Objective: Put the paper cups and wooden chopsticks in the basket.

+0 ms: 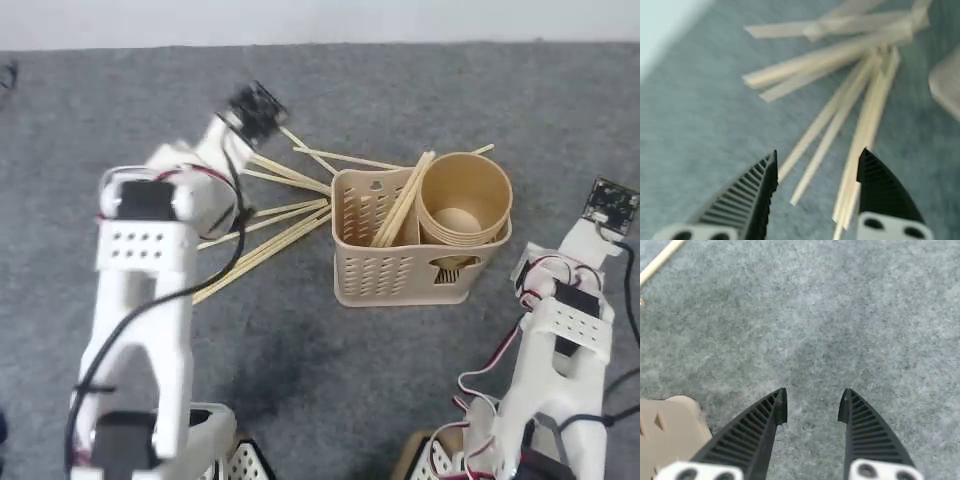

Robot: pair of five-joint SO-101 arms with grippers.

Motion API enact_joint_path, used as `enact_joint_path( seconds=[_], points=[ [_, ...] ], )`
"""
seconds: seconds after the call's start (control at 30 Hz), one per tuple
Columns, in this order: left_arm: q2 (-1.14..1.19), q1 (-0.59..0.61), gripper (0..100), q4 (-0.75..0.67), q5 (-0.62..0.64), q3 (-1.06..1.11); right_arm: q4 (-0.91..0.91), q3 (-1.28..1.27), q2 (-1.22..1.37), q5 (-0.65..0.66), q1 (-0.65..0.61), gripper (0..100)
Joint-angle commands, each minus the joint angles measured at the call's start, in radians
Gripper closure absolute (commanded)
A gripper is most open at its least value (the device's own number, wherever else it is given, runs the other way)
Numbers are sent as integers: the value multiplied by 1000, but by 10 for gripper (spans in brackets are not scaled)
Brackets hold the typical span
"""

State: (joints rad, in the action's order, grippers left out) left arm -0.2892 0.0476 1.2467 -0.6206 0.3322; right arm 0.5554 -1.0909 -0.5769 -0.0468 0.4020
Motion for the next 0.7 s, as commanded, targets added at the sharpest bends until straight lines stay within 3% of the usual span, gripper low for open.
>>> enact_joint_path(
  seconds=[0.0,0.3,0.67],
  points=[
    [101,9,761,-54,-26,15,-19,5,-10,12,-7,822],
    [456,6,761,-273,-31,22,-19,5,-10,12,-7,822],
    [641,5,799,-141,-31,-142,-35,0,-8,68,-12,822]
  ],
)
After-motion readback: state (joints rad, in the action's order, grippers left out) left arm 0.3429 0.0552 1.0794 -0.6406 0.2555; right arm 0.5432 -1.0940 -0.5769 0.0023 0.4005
